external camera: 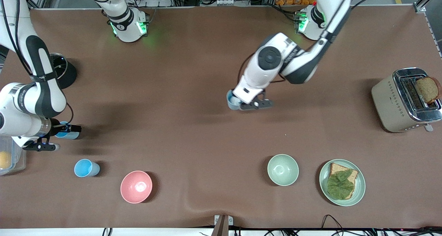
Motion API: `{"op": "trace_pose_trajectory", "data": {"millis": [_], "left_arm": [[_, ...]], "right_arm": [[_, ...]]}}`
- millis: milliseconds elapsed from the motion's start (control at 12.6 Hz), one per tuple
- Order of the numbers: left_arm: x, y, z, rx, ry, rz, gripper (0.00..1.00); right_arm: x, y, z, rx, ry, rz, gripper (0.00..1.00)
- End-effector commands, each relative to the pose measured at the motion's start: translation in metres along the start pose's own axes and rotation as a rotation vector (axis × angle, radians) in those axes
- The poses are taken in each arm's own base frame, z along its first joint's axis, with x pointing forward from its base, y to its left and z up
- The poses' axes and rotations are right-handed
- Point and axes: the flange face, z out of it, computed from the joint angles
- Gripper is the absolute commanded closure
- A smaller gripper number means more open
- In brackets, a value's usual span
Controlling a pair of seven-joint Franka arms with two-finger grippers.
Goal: Stack blue cups with both arms
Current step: 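Carry the tissue cup with the left gripper to the table middle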
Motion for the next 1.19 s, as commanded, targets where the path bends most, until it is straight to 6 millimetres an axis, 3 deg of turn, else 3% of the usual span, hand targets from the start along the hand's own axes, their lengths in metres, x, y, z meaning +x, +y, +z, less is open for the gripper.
{"op": "trace_pose_trajectory", "data": {"millis": [0,79,159,476,556,635,714,794,952,1111], "left_arm": [[-0.037,0.054,0.031,0.009,-0.044,-0.062,1.00],[-0.051,0.072,0.044,0.012,-0.051,-0.074,1.00],[-0.057,0.083,0.053,0.019,-0.043,-0.081,1.00],[-0.059,0.083,0.075,0.064,-0.008,-0.050,1.00],[-0.059,0.084,0.078,0.066,-0.011,-0.045,0.78],[-0.056,0.086,0.074,0.059,0.003,-0.031,0.32],[-0.057,0.087,0.072,0.068,0.027,-0.012,0.00],[-0.053,0.085,0.069,0.069,0.040,-0.010,0.00],[-0.041,0.081,0.037,0.045,0.076,-0.028,0.00],[-0.004,0.057,-0.035,0.031,0.146,-0.091,0.00]], "right_arm": [[-0.005,0.000,-0.001,-0.004,0.021,-0.005,0.84],[-0.005,0.000,-0.001,-0.006,0.020,-0.011,1.00],[-0.005,0.002,-0.001,-0.011,0.021,-0.046,1.00],[-0.005,0.014,-0.002,-0.017,0.046,-0.122,1.00],[-0.004,0.011,-0.005,-0.019,0.051,-0.127,1.00],[-0.003,0.007,-0.014,-0.023,0.058,-0.133,1.00],[-0.002,-0.002,-0.027,-0.030,0.077,-0.149,1.00],[0.000,-0.014,-0.040,-0.036,0.091,-0.160,1.00],[0.004,-0.051,-0.069,-0.037,0.088,-0.191,1.00],[0.007,-0.097,-0.103,-0.036,0.023,-0.120,1.00]]}}
